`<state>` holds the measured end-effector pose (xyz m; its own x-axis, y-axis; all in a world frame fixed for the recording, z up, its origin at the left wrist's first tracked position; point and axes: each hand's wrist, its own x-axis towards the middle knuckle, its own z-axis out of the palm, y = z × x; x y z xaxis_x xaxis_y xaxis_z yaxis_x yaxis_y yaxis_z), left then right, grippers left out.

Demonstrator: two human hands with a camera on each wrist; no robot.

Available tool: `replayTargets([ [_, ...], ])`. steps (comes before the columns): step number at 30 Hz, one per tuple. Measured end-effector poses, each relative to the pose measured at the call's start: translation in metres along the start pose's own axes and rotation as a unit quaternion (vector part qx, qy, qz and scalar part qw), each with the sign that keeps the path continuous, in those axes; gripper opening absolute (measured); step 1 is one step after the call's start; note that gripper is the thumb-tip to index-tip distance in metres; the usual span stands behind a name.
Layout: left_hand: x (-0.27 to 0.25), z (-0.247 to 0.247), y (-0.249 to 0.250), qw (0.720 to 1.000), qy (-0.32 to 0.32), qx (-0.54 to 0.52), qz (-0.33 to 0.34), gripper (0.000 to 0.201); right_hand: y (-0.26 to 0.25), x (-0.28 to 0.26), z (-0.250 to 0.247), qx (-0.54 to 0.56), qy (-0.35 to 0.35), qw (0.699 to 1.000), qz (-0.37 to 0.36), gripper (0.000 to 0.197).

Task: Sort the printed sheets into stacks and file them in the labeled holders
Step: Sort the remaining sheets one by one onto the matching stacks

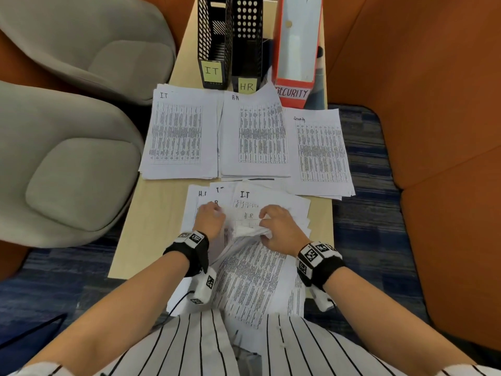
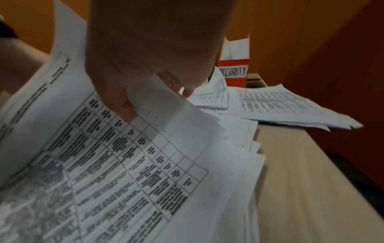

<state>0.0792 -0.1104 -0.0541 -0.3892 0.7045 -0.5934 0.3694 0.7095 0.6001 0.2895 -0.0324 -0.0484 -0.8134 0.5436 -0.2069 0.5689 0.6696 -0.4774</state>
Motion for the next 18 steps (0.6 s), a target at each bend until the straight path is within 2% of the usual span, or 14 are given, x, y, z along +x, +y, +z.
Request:
replayTargets([
  [1, 0.004, -0.003, -0.002, 0.999, 0.019, 0.04, -0.006, 0.038, -0.001, 0.0, -0.001, 0.007, -0.02, 1.0, -0.003, 0.02],
  [3, 0.005, -0.004, -0.002, 0.999, -0.004, 0.033, -0.013, 0.051, -0.002, -0.001, -0.003, 0.017, -0.067, 0.998, 0.004, 0.012],
  [6, 0.002, -0.001, -0.005, 0.999, 0.005, -0.021, 0.023, 0.045, -0.002, -0.005, -0.003, 0.004, -0.075, 0.997, 0.007, 0.007],
  [9, -0.009, 0.002, -0.01, 0.996, 0.021, -0.003, 0.092, 0.028, 0.0, -0.007, -0.001, 0.015, -0.062, 0.998, -0.006, 0.007],
  [10, -0.011, 0.004, -0.013, 0.994, 0.025, -0.021, 0.106, 0.029, 0.001, -0.007, 0.0, 0.019, -0.054, 0.998, -0.01, 0.005],
  [13, -0.016, 0.003, -0.017, 0.99, 0.035, -0.116, 0.073, 0.041, -0.002, -0.009, 0.002, 0.023, -0.048, 0.998, -0.019, 0.004],
  [15, -0.013, 0.005, -0.021, 0.988, 0.023, -0.147, 0.032, 0.035, -0.003, -0.011, 0.004, 0.033, -0.052, 0.998, -0.014, 0.006],
  [18, -0.014, 0.006, -0.023, 0.974, -0.033, -0.224, 0.008, 0.021, 0.001, -0.009, 0.004, 0.037, -0.007, 0.999, -0.028, 0.018],
])
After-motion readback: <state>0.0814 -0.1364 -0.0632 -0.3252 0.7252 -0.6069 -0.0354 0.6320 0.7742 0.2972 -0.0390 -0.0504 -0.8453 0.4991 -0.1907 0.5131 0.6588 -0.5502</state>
